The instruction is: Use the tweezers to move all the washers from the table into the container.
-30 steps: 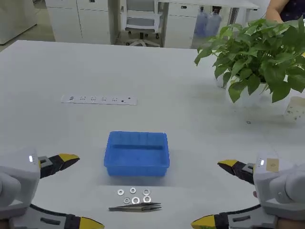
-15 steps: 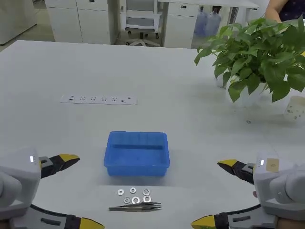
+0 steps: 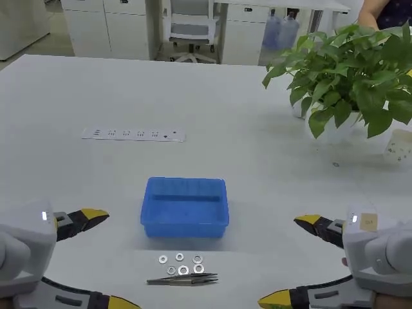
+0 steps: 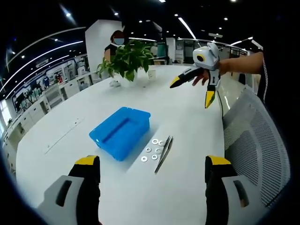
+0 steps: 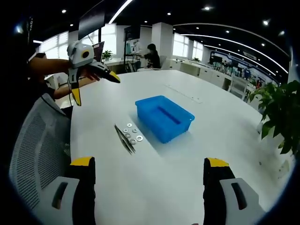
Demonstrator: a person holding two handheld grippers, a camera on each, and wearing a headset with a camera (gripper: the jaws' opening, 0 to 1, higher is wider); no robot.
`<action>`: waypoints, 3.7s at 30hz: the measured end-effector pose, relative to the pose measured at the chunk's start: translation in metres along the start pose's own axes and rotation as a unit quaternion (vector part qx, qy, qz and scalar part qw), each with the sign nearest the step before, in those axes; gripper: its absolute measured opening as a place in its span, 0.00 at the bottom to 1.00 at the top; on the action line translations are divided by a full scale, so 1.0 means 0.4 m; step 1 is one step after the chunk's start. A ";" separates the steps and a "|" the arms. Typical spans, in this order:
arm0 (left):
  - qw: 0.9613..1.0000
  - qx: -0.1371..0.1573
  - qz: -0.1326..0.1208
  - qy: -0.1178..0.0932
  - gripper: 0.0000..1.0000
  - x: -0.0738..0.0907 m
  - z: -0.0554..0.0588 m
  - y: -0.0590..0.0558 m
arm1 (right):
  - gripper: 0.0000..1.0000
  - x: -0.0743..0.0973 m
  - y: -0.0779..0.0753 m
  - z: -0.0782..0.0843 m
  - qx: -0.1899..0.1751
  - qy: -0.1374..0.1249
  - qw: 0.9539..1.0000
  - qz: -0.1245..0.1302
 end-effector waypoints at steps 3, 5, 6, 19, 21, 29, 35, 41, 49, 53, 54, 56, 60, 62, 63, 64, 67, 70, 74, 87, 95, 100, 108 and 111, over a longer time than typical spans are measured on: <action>1.000 -0.001 0.000 0.000 0.99 0.000 -0.001 0.000 | 0.97 0.000 0.001 0.000 -0.001 0.001 1.000 -0.001; 1.000 -0.003 0.000 0.001 0.99 0.000 -0.001 0.000 | 0.97 0.000 0.002 0.000 -0.001 0.000 1.000 -0.001; 1.000 -0.003 0.001 0.001 0.99 0.000 -0.001 0.000 | 0.97 0.000 0.002 0.000 -0.001 -0.001 1.000 -0.001; 1.000 -0.005 0.002 0.003 0.99 -0.001 -0.004 -0.005 | 0.96 0.001 0.004 0.002 -0.001 0.003 1.000 -0.002; 1.000 -0.006 0.003 0.003 0.98 -0.001 -0.004 -0.005 | 0.96 0.001 0.004 0.002 -0.002 0.002 1.000 -0.003; 1.000 -0.009 0.003 0.004 0.98 -0.001 -0.002 -0.004 | 0.96 0.000 0.002 0.000 0.000 0.003 1.000 -0.003; 1.000 -0.014 0.005 0.007 0.97 -0.002 -0.001 -0.001 | 0.95 -0.001 -0.001 0.001 0.004 0.009 1.000 -0.006; 1.000 -0.022 0.010 0.011 0.96 -0.008 -0.002 0.000 | 0.94 -0.004 -0.006 -0.006 0.010 0.015 1.000 -0.011; 0.999 -0.033 0.023 0.023 0.90 -0.027 0.006 -0.004 | 0.88 -0.018 -0.011 -0.016 0.027 0.029 0.999 -0.027; 0.998 -0.042 0.030 0.028 0.84 -0.038 0.012 -0.007 | 0.83 -0.032 -0.008 -0.021 0.036 0.032 0.998 -0.041; 0.998 -0.043 0.032 0.029 0.83 -0.041 0.013 -0.007 | 0.82 -0.036 -0.009 -0.020 0.039 0.032 0.998 -0.043; 0.998 -0.048 0.036 0.033 0.80 -0.050 0.016 -0.008 | 0.80 -0.046 -0.009 -0.021 0.043 0.035 0.997 -0.049; 0.997 -0.059 0.043 0.038 0.76 -0.063 0.018 -0.009 | 0.76 -0.067 -0.011 -0.027 0.055 0.042 0.996 -0.059; 0.996 -0.062 0.045 0.041 0.74 -0.072 0.022 -0.007 | 0.73 -0.078 -0.012 -0.031 0.064 0.046 0.995 -0.064; 0.996 -0.062 0.047 0.042 0.73 -0.076 0.025 -0.006 | 0.71 -0.084 -0.014 -0.033 0.071 0.051 0.994 -0.064; 0.996 -0.063 0.048 0.044 0.72 -0.080 0.027 -0.006 | 0.69 -0.086 -0.015 -0.034 0.074 0.054 0.994 -0.064; 0.994 -0.074 0.051 0.053 0.69 -0.093 0.032 -0.006 | 0.67 -0.103 -0.016 -0.038 0.082 0.059 0.992 -0.072; 0.994 -0.077 0.059 0.056 0.65 -0.103 0.034 -0.006 | 0.63 -0.120 -0.014 -0.042 0.093 0.067 0.990 -0.082; 0.992 -0.090 0.066 0.064 0.57 -0.120 0.044 -0.006 | 0.56 -0.148 -0.008 -0.047 0.110 0.078 0.986 -0.103; 0.983 -0.127 0.095 0.091 0.36 -0.177 0.074 -0.017 | 0.37 -0.228 0.010 -0.052 0.167 0.123 0.966 -0.152; 0.979 -0.133 0.107 0.109 0.29 -0.200 0.085 -0.024 | 0.29 -0.275 0.014 -0.059 0.190 0.136 0.957 -0.174; 0.977 -0.141 0.109 0.121 0.26 -0.211 0.094 -0.021 | 0.26 -0.309 0.018 -0.061 0.210 0.153 0.946 -0.193; 0.974 -0.143 0.114 0.134 0.19 -0.227 0.098 -0.020 | 0.20 -0.352 0.024 -0.062 0.220 0.169 0.937 -0.211; 0.974 -0.139 0.122 0.133 0.18 -0.228 0.099 -0.023 | 0.19 -0.362 0.028 -0.060 0.223 0.176 0.934 -0.218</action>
Point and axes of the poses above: the centre of the closed fingertips' face, and the gripper's own axes: x roughly backward along the fingers, y roughly to its left, z roughly out of its underside, the point moved 9 cm from there along x, roughly backward along the fingers, and after that the axes turned 12 degrees about -z, right-handed, at the moved point
